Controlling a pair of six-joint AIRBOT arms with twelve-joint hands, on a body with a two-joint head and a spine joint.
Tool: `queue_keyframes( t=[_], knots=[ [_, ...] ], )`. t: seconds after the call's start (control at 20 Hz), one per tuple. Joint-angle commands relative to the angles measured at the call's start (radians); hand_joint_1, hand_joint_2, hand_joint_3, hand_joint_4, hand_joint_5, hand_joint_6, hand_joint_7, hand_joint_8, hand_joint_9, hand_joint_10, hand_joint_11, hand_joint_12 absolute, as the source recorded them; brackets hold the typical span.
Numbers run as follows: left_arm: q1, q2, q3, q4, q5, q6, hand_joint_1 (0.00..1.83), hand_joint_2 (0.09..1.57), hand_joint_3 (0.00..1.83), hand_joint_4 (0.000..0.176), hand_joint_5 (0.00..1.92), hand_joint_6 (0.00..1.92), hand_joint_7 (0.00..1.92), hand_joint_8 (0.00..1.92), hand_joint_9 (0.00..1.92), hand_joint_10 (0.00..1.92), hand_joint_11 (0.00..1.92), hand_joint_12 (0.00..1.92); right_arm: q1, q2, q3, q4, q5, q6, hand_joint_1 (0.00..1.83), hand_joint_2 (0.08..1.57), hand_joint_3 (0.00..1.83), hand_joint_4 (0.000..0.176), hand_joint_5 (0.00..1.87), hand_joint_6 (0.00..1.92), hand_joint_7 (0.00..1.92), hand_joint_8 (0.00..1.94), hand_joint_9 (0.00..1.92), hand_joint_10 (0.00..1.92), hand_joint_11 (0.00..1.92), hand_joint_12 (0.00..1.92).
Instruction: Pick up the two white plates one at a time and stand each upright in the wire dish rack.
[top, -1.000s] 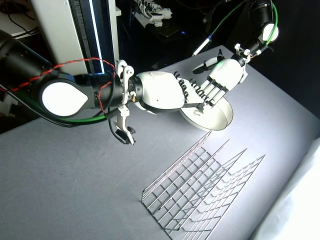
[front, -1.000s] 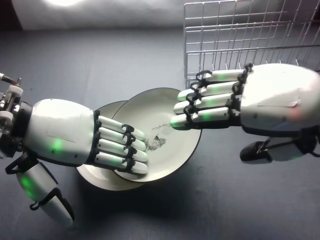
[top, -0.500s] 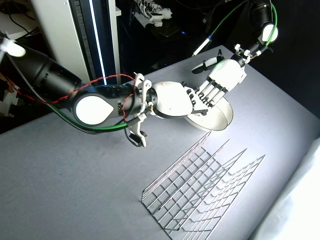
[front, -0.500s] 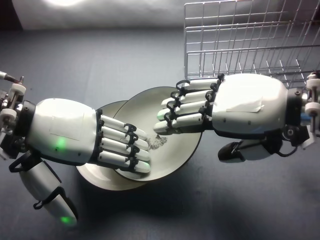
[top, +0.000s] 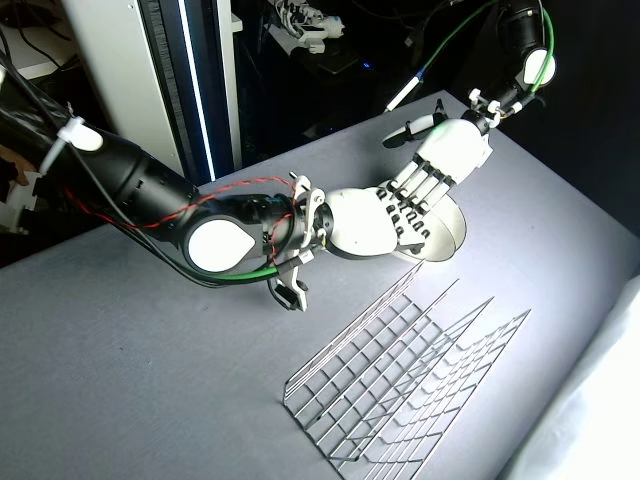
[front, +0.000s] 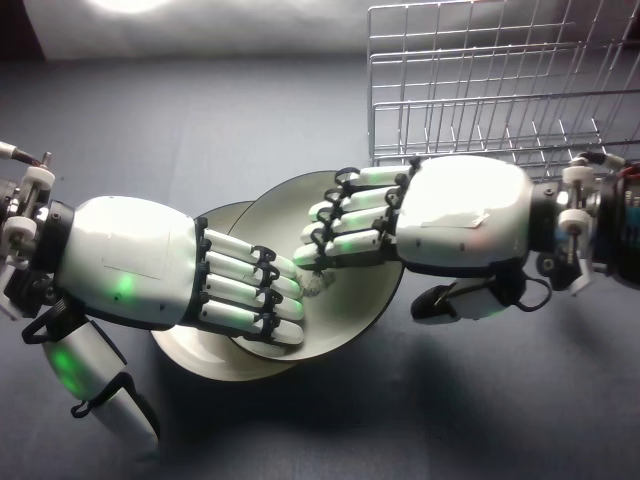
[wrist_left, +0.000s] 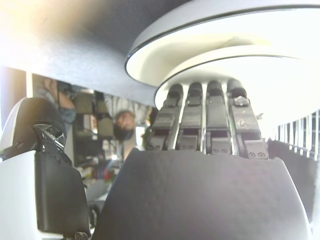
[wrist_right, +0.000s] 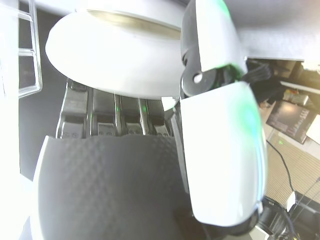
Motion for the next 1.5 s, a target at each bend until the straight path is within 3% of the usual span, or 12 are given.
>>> queue_keyframes(
  t=[0.0,0.2,0.4,0.55,0.6,0.65,0.8,1.0,1.45],
  knots=[
    [-0.001,-0.005,-0.002,-0.056,-0.041,-0.007,0.00,1.01,0.00,0.000,0.00,0.00,0.00,0.00,0.00,0.00,0.01,0.01,0.007,-0.005,0.004,0.037,0.104,0.003,1.27,1.02,0.01,0.000,0.36,0.03,0.34,0.03,0.28,0.04,0.00,1.04],
    [0.005,-0.004,0.000,-0.057,-0.041,-0.008,0.00,1.02,0.00,0.000,0.00,0.00,0.00,0.00,0.00,0.00,0.01,0.00,0.013,-0.030,0.026,0.037,0.102,0.003,1.30,1.03,0.01,0.000,0.45,0.05,0.44,0.03,0.37,0.06,0.00,1.15],
    [0.006,-0.005,0.002,-0.060,-0.041,-0.008,0.00,1.02,0.00,0.000,0.00,0.00,0.00,0.00,0.00,0.00,0.01,0.01,0.015,-0.039,0.035,0.037,0.099,0.003,1.35,1.03,0.00,0.000,0.65,0.11,0.69,0.09,0.62,0.18,0.06,1.44],
    [0.006,-0.005,0.005,-0.065,-0.041,-0.008,0.00,1.02,0.00,0.000,0.00,0.00,0.00,0.00,0.00,0.00,0.00,0.00,0.016,-0.045,0.043,0.037,0.097,0.002,1.36,1.09,0.01,0.000,0.81,0.19,0.89,0.10,0.70,0.48,0.22,1.46],
    [0.011,-0.006,0.009,-0.074,-0.041,-0.007,0.00,1.02,0.00,0.000,0.00,0.00,0.00,0.00,0.00,0.00,0.00,0.00,0.016,-0.049,0.048,0.037,0.096,0.001,1.36,1.15,0.00,0.000,0.85,1.00,0.89,0.84,0.76,1.17,0.34,1.50],
    [0.015,-0.006,0.012,-0.082,-0.042,-0.007,0.00,1.02,0.00,0.000,0.00,0.00,0.00,0.00,0.00,0.00,0.00,0.00,0.016,-0.051,0.051,0.037,0.096,0.001,1.37,1.13,0.00,0.000,0.92,1.04,0.93,0.97,0.84,1.28,0.46,1.48],
    [0.029,-0.009,0.025,-0.099,-0.043,-0.007,0.00,1.01,0.00,0.000,0.00,0.00,0.00,0.00,0.00,0.00,0.00,0.00,0.016,-0.057,0.059,0.037,0.095,0.000,1.37,1.14,0.00,0.000,0.89,0.98,0.92,1.10,0.87,1.37,0.61,1.56],
    [0.033,0.006,0.022,-0.105,-0.045,-0.008,0.00,1.03,0.00,0.000,0.00,0.00,0.00,0.00,0.00,0.00,0.01,0.00,0.015,-0.062,0.060,0.037,0.094,-0.002,1.38,1.12,0.00,0.000,0.93,0.99,0.97,0.99,0.90,1.30,0.60,1.52],
    [-0.019,0.148,0.005,-0.174,-0.047,-0.093,0.00,1.03,0.00,0.000,0.01,0.01,0.00,0.00,0.00,0.00,0.04,0.02,0.035,-0.057,0.055,0.037,0.144,-0.004,1.37,1.13,0.00,0.000,0.87,1.10,0.94,1.08,0.87,1.26,0.61,1.45]
  ],
)
